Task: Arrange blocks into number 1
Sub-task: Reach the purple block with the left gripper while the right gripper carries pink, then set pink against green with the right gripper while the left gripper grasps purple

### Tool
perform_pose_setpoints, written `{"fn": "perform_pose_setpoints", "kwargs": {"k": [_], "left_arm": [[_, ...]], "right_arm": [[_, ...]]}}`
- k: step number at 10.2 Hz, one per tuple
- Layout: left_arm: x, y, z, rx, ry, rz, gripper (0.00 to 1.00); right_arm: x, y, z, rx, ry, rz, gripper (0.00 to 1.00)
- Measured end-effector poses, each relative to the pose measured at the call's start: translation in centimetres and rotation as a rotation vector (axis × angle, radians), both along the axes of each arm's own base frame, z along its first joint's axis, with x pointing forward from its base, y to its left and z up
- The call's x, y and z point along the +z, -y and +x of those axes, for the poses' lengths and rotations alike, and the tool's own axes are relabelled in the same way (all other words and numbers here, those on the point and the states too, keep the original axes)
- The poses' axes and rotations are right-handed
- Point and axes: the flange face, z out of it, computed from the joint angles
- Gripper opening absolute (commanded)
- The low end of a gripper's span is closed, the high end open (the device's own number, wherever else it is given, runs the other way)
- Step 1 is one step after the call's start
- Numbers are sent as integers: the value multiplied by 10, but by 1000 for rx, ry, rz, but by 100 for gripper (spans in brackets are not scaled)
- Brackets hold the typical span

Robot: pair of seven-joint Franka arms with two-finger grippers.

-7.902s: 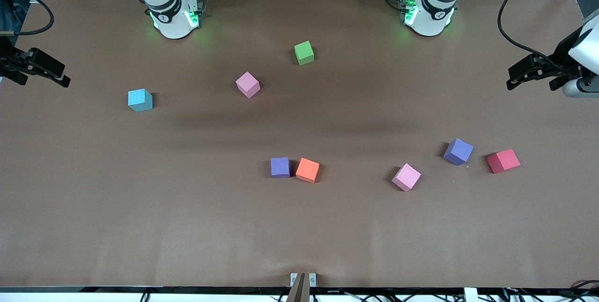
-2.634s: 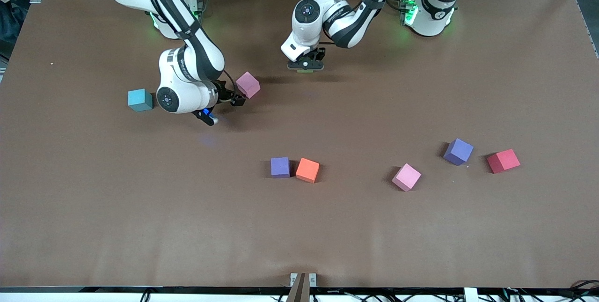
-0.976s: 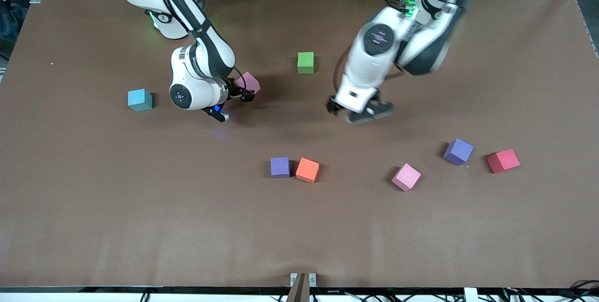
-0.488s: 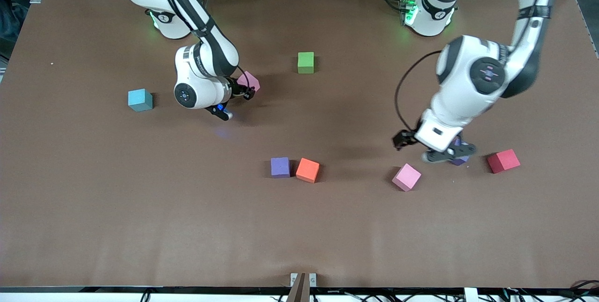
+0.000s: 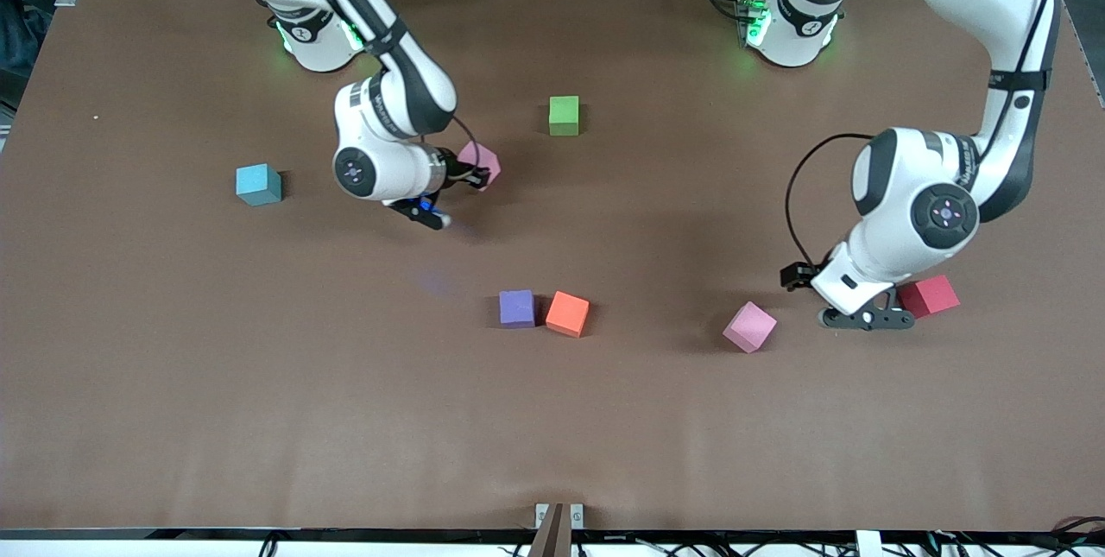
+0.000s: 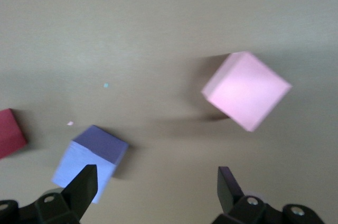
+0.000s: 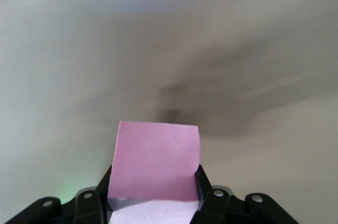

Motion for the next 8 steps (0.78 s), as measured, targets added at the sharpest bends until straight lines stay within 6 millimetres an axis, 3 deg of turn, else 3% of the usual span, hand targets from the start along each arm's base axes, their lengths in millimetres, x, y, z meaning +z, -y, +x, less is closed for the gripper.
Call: {"fn": "perform_pose_setpoints", "kwargs": {"k": [2, 4, 6, 8], "left_arm": [[-8, -45, 7, 59, -7, 31, 100], [-13, -91, 8, 130, -15, 57, 100], [-17, -99, 8, 123, -23, 60, 100], [-19, -95, 8, -81, -38, 47, 100]], "right_arm": [[26, -34, 7, 156, 91, -21, 56], [33, -60, 8, 224, 126, -21, 56], [26, -84, 3, 262, 129, -15, 56], [18, -109, -3, 297, 132, -8, 56]]}}
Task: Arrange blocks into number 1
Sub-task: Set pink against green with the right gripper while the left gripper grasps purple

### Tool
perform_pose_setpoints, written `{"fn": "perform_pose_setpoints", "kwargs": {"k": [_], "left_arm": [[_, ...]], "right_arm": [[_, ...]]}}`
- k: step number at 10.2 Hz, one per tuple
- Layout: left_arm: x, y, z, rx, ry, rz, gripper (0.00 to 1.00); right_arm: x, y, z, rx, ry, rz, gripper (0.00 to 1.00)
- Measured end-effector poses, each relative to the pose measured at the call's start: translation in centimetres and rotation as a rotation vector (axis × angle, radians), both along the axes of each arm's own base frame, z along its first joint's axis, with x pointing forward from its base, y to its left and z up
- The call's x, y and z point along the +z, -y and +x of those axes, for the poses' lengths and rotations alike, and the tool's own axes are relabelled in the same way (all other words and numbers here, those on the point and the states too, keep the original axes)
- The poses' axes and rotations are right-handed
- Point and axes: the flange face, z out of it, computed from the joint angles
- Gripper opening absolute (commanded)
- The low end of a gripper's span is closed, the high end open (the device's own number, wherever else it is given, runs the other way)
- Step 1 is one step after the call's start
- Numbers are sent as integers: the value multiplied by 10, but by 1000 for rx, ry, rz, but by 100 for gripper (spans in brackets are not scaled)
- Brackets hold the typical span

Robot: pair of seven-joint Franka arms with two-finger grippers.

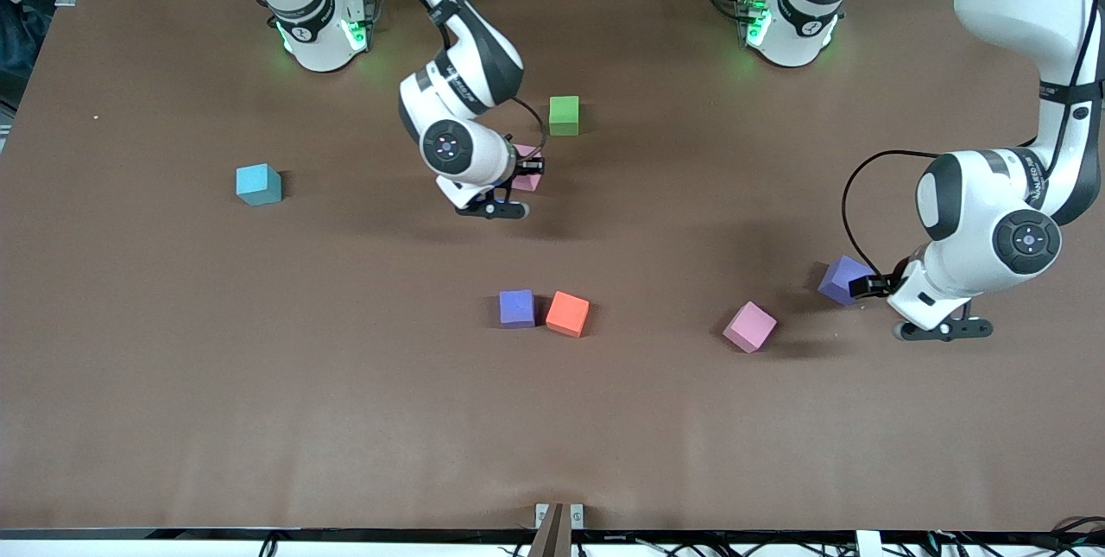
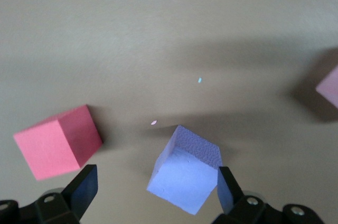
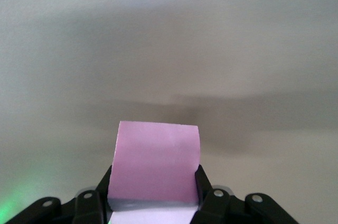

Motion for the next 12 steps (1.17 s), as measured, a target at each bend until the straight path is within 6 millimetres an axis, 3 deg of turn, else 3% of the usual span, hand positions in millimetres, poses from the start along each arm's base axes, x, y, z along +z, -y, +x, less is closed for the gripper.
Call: {"fn": "perform_pose_setpoints", "kwargs": {"k": [3, 6, 9, 12], "left_arm": [[-2, -1, 0, -273, -28, -21, 100], [-21, 5, -8, -453, -51, -53, 100], [-46, 5, -21, -496, -49, -99, 100], [-53, 10, -26, -479, -53, -124, 100]], "right_arm": [[-13, -35, -11, 50, 2, 6, 56], [-21, -48, -20, 72, -3, 5, 56], [-23, -58, -31, 91, -7, 6, 56], [-35, -72, -54, 122, -29, -5, 56]]}}
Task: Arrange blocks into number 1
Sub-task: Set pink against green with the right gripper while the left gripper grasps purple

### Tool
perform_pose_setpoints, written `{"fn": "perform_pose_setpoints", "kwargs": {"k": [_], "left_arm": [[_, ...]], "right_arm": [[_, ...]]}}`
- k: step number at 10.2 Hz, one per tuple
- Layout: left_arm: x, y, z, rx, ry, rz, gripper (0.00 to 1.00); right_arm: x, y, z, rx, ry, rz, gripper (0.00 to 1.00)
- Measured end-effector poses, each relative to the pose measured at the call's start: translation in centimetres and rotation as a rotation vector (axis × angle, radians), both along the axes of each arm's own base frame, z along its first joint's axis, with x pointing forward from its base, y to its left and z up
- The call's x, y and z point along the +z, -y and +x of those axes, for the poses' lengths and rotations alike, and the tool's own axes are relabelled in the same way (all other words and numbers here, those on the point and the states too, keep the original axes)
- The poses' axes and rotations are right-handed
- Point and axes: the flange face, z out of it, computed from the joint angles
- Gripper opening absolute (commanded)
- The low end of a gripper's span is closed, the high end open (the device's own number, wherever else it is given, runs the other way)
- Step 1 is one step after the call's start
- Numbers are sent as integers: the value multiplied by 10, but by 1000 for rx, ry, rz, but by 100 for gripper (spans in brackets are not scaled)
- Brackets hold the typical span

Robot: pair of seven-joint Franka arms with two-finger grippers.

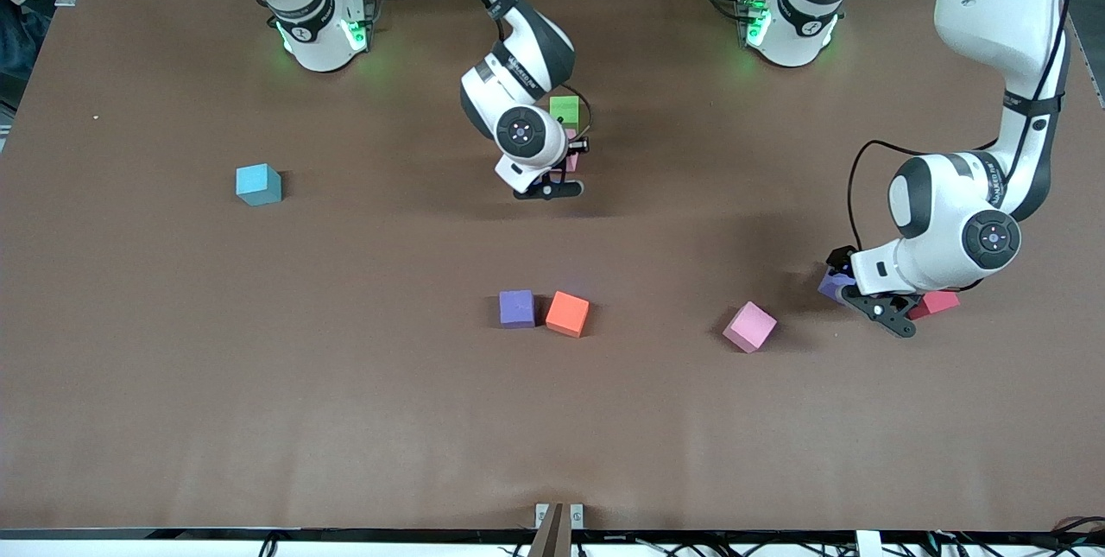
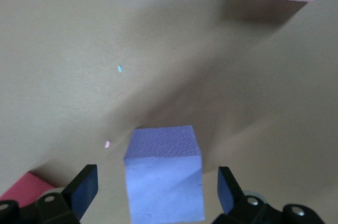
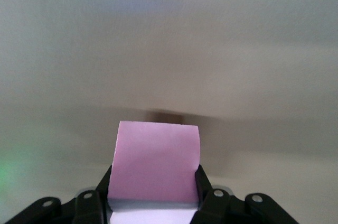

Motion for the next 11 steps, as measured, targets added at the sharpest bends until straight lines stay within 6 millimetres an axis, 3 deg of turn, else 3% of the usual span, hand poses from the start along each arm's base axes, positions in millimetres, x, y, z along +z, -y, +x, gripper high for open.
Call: {"fn": "perform_pose_setpoints", "kwargs": {"k": [4, 5, 6, 9, 11], "left_arm": [[-15, -2, -11, -1, 3, 0, 100], [-18, -4, -13, -9, 3, 1, 100], [-21, -6, -14, -9, 3, 2, 90], [-33, -11, -15, -7, 8, 7, 0], [-37, -10, -15, 27, 15, 8, 0]], "right_arm": [[-6, -9, -16, 24, -12, -6, 58], [-6, -11, -18, 28, -14, -7, 84], [-6, -12, -20, 32, -16, -9, 100], [3, -11, -17, 31, -11, -3, 100], [37, 3, 3, 5, -6, 14, 100]]}}
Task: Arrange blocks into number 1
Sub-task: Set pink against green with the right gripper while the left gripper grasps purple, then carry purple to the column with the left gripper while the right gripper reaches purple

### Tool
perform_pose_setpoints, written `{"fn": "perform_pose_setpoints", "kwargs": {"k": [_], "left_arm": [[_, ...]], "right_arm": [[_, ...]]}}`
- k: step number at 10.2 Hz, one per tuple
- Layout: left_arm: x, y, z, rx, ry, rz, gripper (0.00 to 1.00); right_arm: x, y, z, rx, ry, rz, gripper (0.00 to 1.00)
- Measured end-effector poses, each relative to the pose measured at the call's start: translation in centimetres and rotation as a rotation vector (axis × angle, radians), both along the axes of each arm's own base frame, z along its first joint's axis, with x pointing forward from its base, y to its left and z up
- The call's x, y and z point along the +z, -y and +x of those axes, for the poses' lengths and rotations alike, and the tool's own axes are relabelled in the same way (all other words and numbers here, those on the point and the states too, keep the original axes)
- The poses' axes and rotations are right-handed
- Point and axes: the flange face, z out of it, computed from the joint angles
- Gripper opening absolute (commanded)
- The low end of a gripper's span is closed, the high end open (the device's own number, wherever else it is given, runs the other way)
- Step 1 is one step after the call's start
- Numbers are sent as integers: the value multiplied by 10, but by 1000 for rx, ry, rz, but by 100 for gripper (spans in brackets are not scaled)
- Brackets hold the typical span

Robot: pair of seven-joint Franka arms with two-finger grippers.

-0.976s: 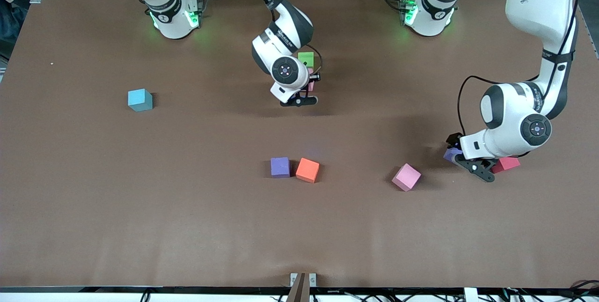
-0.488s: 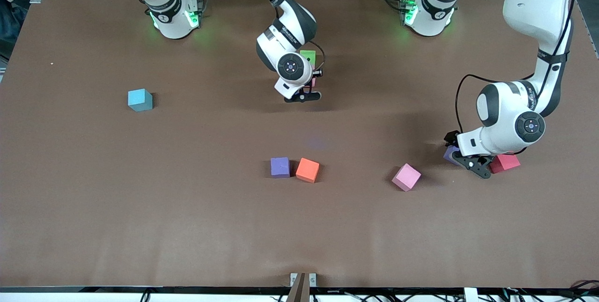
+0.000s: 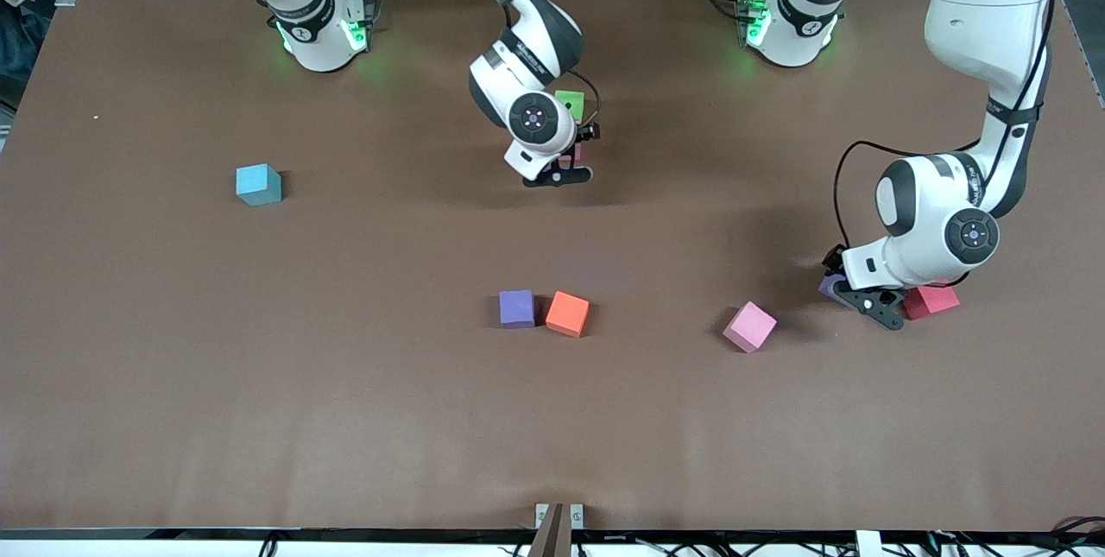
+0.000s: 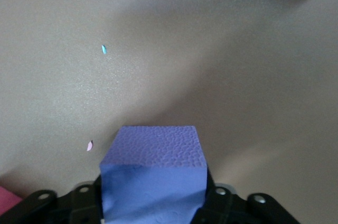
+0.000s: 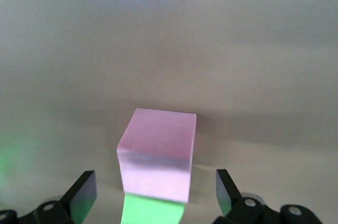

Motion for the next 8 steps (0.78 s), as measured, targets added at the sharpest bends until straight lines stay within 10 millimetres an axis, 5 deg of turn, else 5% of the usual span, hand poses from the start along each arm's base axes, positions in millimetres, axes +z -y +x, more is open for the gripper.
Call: {"fn": "perform_pose_setpoints", "kwargs": {"k": [4, 8], "left_arm": [[31, 42, 0, 108, -28, -3, 0], [68, 142, -18, 217, -46, -6, 0]], "right_arm": [[74, 87, 81, -61, 91, -16, 100], [122, 164, 164, -128, 264, -31, 100]]}}
